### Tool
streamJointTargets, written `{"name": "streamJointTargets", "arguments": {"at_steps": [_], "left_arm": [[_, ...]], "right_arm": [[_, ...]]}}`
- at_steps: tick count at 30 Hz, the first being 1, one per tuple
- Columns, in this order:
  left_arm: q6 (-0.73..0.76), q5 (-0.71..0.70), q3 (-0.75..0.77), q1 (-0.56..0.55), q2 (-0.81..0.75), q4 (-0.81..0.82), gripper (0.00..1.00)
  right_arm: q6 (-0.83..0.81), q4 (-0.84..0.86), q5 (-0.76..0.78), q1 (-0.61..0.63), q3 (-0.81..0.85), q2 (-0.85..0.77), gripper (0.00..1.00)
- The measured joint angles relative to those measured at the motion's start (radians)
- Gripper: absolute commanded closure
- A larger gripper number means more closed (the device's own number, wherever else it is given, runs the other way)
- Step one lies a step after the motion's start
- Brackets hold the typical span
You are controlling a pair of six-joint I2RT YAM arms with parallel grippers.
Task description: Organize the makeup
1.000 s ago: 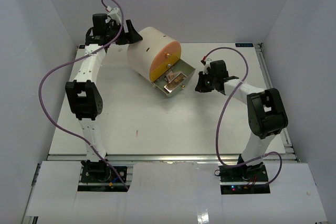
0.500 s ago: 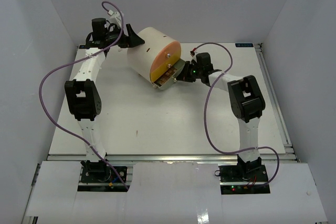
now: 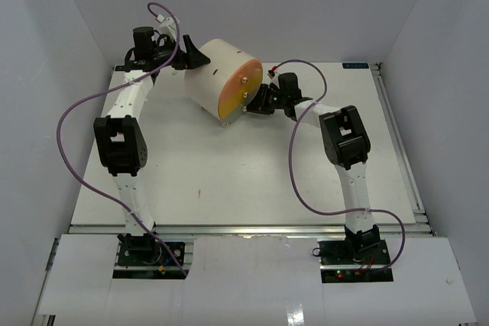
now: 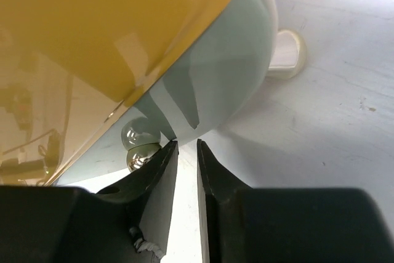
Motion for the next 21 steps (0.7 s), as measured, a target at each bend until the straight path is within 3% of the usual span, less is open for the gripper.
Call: {"name": "streamJointTargets", "arguments": {"at_steps": [6, 10, 14, 18, 21], "left_arm": [[-0.032, -0.064, -0.002, 0.000, -0.014, -0.025, 0.02], [-0.059, -0.134, 0.013, 0.005, -0.026, -0.058, 0.02], [-0.096, -0.233, 0.041, 0.023, -0.038, -0.071, 0.02], [-0.153, -0.313, 0.029, 0.079, -0.106, -0.054, 0.02], [-0.174, -0.353, -0.068, 0.128, -0.252, -0.016, 0.02]], "right_arm": [[-0.075, 0.041, -0.005, -0.005, -0.154, -0.097, 0.67], [-0.256, -0.061, -0.025, -0.017, -0.300, -0.316, 0.61], [-0.471, -0.175, -0.066, -0.050, -0.335, -0.518, 0.56], [-0.674, -0.297, -0.076, -0.082, -0.407, -0.715, 0.39], [-0.805, -0.373, -0.074, -0.092, -0.498, -0.868, 0.17]]}}
